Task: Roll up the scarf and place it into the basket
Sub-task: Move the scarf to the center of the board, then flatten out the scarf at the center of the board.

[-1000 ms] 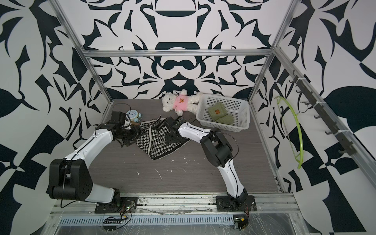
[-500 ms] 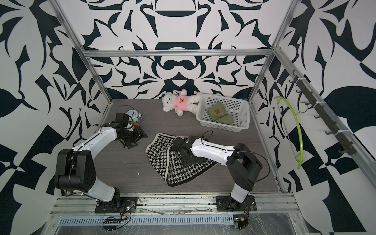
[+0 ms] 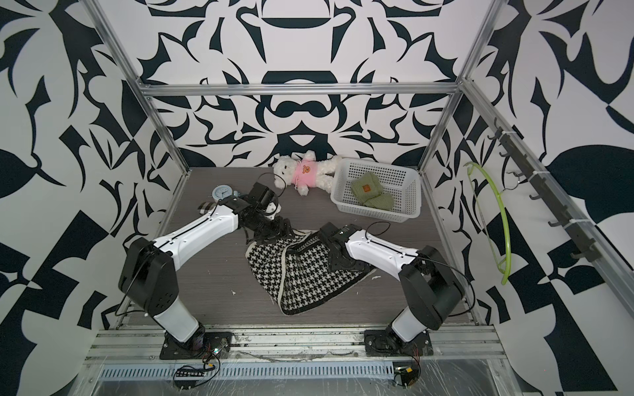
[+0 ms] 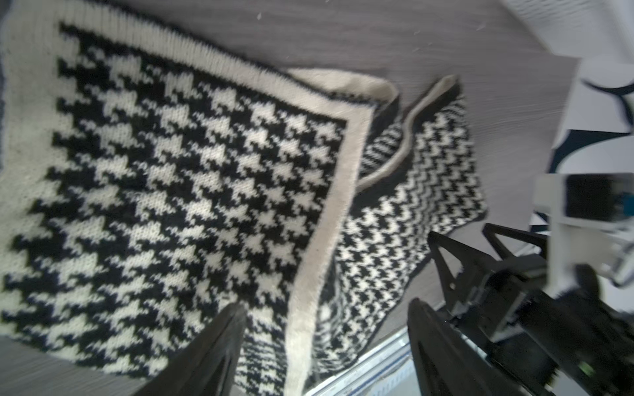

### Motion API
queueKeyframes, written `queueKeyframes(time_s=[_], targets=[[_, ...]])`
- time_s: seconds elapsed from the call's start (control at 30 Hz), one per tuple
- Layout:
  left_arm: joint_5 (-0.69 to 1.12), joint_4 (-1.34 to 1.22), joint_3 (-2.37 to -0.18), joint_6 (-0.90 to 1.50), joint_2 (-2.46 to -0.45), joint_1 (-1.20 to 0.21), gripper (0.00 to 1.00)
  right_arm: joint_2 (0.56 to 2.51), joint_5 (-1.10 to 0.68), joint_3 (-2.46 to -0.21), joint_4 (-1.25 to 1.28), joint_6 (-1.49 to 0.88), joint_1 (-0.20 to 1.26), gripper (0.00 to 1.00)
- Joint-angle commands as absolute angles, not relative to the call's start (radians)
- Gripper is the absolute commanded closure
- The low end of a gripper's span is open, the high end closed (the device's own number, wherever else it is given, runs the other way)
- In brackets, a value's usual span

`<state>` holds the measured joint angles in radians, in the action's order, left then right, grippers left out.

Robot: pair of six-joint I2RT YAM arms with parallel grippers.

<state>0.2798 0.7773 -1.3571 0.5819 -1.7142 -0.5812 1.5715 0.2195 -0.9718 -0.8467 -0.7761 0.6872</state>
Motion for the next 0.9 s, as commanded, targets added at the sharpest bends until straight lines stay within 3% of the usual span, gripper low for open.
queueKeyframes(time_s=[0.0,0.17,0.4,0.5,0.6,0.67,0.7,0.87], targets=[[0.242,0.858,-1.415,0.554,-1.779,-0.591,0.2,1.599,0.14,-0.934,-0.77,-0.794,0.693,0.08],[0.193,0.889,-1.496,0.536,-1.857,-0.637,0.21,1.598,0.13,-0.884,-0.712,-0.814,0.693,0.07],[-0.021,1.078,-1.638,0.502,-1.99,-0.712,0.24,1.634,0.162,-0.907,-0.704,-0.808,0.692,0.07],[-0.102,1.139,-1.67,0.499,-2.024,-0.724,0.38,1.655,0.161,-0.912,-0.691,-0.808,0.692,0.07],[-0.181,1.193,-1.69,0.5,-2.053,-0.726,0.58,1.666,0.162,-0.911,-0.683,-0.807,0.692,0.06],[-0.261,1.213,-1.696,0.526,-2.044,-0.726,0.91,1.666,0.164,-0.91,-0.677,-0.807,0.692,0.06],[-0.298,1.211,-1.689,0.535,-2.019,-0.725,1.0,1.667,0.163,-0.908,-0.672,-0.807,0.692,0.06],[-0.385,1.143,-1.511,0.654,-1.772,-0.611,1.0,1.694,0.176,-0.921,-0.69,-0.819,0.683,0.06]])
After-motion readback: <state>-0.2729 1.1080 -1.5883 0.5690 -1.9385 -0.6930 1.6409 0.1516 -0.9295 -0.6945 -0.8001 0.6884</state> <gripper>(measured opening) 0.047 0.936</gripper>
